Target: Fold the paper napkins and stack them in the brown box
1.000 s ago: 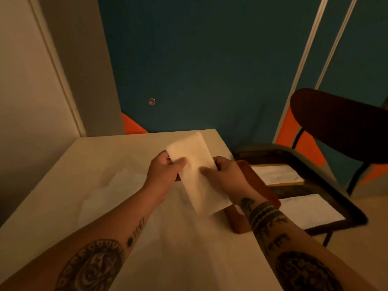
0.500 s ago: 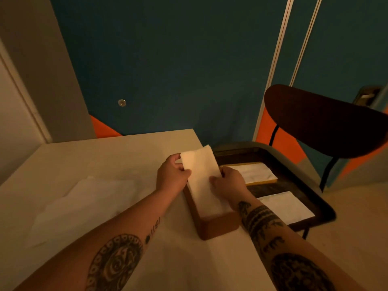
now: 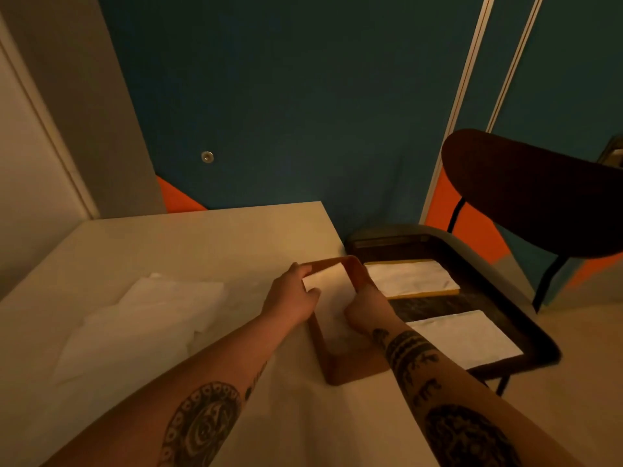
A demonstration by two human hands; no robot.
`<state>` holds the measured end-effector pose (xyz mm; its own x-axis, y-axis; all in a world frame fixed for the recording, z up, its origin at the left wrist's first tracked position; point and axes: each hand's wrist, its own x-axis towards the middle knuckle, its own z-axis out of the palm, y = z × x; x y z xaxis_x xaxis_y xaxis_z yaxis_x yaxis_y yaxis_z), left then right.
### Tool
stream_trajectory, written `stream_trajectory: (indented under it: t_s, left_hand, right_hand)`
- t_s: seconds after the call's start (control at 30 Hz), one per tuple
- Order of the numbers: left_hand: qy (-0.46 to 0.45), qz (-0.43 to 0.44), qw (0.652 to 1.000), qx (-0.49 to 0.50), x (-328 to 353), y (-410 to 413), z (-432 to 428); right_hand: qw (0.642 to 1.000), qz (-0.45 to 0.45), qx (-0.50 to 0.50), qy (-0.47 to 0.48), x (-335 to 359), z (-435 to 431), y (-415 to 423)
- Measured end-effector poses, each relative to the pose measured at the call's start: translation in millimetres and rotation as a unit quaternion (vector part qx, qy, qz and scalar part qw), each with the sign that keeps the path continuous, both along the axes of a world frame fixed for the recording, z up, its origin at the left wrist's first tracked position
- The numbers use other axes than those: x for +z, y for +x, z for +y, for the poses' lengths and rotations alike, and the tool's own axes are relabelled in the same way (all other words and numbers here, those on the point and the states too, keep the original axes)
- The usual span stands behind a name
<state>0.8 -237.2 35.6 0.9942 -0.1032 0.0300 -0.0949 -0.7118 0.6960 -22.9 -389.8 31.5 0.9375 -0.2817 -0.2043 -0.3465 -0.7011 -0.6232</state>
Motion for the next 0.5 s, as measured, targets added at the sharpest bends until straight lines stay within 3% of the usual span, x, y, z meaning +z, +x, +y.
stream_trajectory:
  t_s: [0.2,0.37,0.5]
  left_hand:
    - [0.000,-0.016,1.000,-0.024,5,-4,10]
    - [-0.038,-0.042,0.998,0.014,7,-6,44]
    - [-0.047,-0.056,0.995,0.063,8,-8,96]
  right_hand:
    - [0.989,0.029,0.086,-0.118,2,8,1]
    - [0.984,-0.067,0.092,-0.135,24,33,10]
    - [0.977,-0.141,0.131,-0.097,47,85,12]
